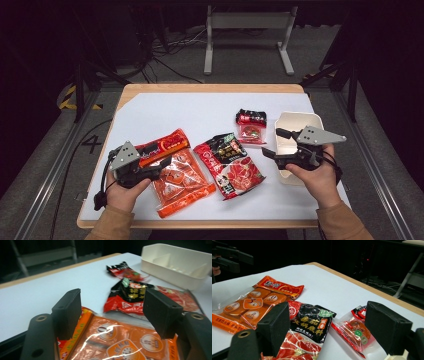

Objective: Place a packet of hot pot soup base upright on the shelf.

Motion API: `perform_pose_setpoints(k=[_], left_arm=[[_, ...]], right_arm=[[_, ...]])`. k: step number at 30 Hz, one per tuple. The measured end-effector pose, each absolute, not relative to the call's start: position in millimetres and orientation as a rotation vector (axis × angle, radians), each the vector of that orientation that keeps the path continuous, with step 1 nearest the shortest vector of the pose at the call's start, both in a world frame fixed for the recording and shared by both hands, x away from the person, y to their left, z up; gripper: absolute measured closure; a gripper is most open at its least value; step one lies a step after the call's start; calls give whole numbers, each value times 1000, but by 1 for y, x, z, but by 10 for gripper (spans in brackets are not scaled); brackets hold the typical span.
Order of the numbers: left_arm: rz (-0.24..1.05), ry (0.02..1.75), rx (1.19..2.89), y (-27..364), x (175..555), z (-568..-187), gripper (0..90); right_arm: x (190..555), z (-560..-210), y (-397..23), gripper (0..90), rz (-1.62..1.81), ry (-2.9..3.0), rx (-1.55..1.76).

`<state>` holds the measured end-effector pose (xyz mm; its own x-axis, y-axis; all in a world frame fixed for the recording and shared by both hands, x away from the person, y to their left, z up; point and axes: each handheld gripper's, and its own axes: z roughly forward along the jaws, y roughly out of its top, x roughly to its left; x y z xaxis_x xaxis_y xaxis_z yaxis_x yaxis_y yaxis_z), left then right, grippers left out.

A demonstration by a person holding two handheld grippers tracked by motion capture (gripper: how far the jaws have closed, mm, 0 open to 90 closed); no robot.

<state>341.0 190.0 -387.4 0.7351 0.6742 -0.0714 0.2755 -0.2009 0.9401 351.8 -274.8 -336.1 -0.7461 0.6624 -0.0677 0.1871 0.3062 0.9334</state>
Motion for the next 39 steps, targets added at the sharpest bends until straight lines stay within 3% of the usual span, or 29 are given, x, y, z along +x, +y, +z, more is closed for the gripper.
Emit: perform_pose_setpoints(k=[4, 11, 12, 17, 26, 39], left_arm=[[396, 724, 1781, 185, 345, -389, 350], [415, 756, 1798, 170, 351, -384, 206], [335, 812, 1821, 168, 353, -383, 191], [329, 803, 1807, 164, 363, -385, 258], [350, 808, 1821, 144, 383, -375, 136], [301, 759, 1835, 119, 402, -374, 102]], right_arm=[[348, -331, -276, 220, 1429, 2130, 748], [341, -325, -285, 228, 1423, 2117, 725], [341, -325, -286, 230, 1422, 2117, 727], [341, -327, -290, 236, 1417, 2127, 731], [340, -326, -294, 237, 1409, 2122, 735], [337, -323, -298, 275, 1413, 2064, 719]])
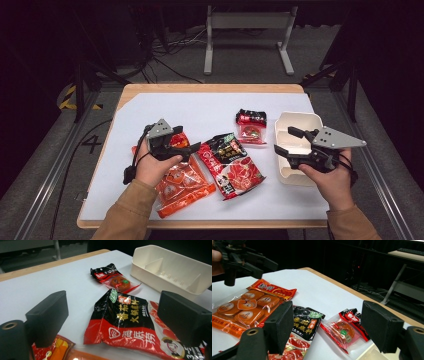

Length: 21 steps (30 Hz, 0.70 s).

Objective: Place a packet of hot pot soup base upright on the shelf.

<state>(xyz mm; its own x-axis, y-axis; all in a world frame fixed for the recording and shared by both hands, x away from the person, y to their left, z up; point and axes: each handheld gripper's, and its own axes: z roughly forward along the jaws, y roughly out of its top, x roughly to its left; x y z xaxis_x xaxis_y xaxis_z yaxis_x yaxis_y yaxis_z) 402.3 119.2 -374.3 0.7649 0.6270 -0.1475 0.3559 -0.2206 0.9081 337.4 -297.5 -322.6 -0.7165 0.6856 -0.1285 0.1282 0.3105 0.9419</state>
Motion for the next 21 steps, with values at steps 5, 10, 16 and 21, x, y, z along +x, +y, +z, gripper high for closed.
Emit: perform_pose_setpoints(k=[5, 10, 16, 21], left_arm=[[268, 760, 1838, 109, 412, -381, 196], [239, 774, 1828, 103, 418, -388, 268], [190, 771, 1878, 94, 423, -403, 346], [189, 825, 1900, 90, 428, -416, 346]], right_arm=[[335, -321, -297, 291, 1418, 2044, 709], [334, -318, -300, 300, 1427, 2025, 711], [332, -318, -302, 310, 1433, 2010, 717], [330, -316, -302, 312, 1445, 1997, 713]])
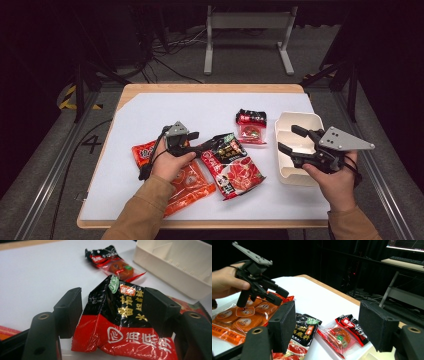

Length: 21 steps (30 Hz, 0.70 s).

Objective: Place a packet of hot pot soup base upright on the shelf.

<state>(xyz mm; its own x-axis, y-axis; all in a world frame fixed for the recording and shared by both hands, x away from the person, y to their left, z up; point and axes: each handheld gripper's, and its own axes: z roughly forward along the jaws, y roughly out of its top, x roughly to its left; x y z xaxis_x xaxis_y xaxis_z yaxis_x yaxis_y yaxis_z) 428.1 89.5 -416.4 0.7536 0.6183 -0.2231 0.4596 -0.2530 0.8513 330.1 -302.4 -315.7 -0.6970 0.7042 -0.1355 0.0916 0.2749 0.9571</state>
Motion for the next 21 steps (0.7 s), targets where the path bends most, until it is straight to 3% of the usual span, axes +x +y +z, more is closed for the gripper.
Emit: perform_pose_setpoints(k=[5, 21], left_arm=[[216, 878, 1942, 89, 433, -424, 348], [136, 1008, 2011, 86, 440, -435, 357]], right_arm=[[330, -317, -301, 311, 1442, 2003, 712], [331, -319, -298, 298, 1427, 2020, 710]])
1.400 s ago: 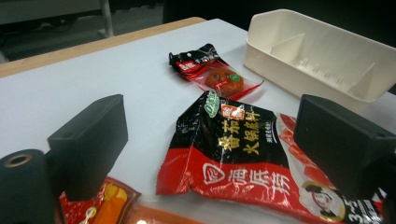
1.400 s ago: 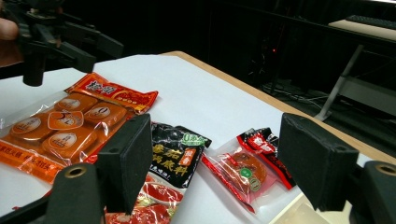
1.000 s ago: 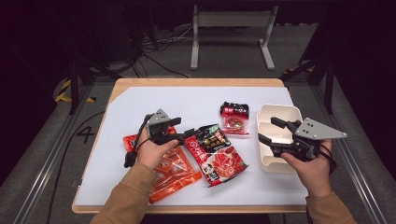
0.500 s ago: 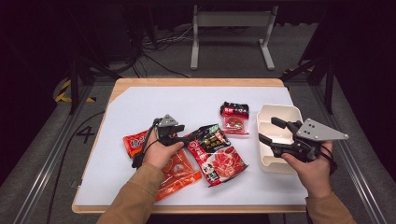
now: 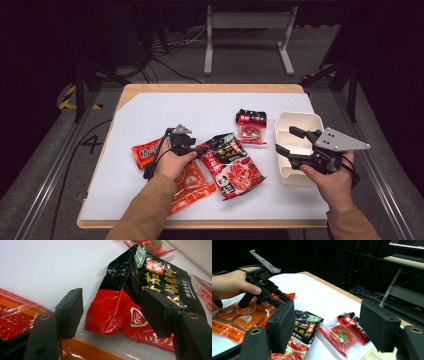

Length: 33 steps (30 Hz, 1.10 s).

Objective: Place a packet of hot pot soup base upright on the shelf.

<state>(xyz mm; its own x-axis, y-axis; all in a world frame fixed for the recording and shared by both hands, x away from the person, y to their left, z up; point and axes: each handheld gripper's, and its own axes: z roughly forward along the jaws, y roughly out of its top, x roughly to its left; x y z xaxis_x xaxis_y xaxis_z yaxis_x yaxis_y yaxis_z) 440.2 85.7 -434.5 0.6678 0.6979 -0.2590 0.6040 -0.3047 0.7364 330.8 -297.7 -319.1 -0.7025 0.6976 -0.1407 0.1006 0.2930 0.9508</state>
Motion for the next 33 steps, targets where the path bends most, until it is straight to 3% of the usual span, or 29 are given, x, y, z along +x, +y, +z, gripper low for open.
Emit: perform_pose_setpoints(k=[9, 16, 18, 20, 24, 27, 33], left_arm=[[116, 1029, 2104, 76, 444, -436, 405], [4, 1056, 2132, 72, 446, -439, 446], [-18, 1057, 2128, 72, 446, -440, 526], [-51, 1064, 2117, 73, 446, -441, 537], [-101, 1055, 2093, 76, 447, -442, 716], [-124, 1051, 2064, 80, 447, -442, 792], [-91, 1033, 2056, 80, 445, -440, 857]], right_arm=[[331, -319, -298, 294, 1424, 2020, 710], [332, -322, -297, 288, 1411, 2032, 711], [333, -323, -297, 287, 1410, 2037, 714], [333, -323, -296, 287, 1408, 2038, 713], [333, -323, -296, 287, 1405, 2040, 712], [333, -324, -296, 287, 1399, 2044, 712], [334, -325, -295, 287, 1396, 2053, 713]])
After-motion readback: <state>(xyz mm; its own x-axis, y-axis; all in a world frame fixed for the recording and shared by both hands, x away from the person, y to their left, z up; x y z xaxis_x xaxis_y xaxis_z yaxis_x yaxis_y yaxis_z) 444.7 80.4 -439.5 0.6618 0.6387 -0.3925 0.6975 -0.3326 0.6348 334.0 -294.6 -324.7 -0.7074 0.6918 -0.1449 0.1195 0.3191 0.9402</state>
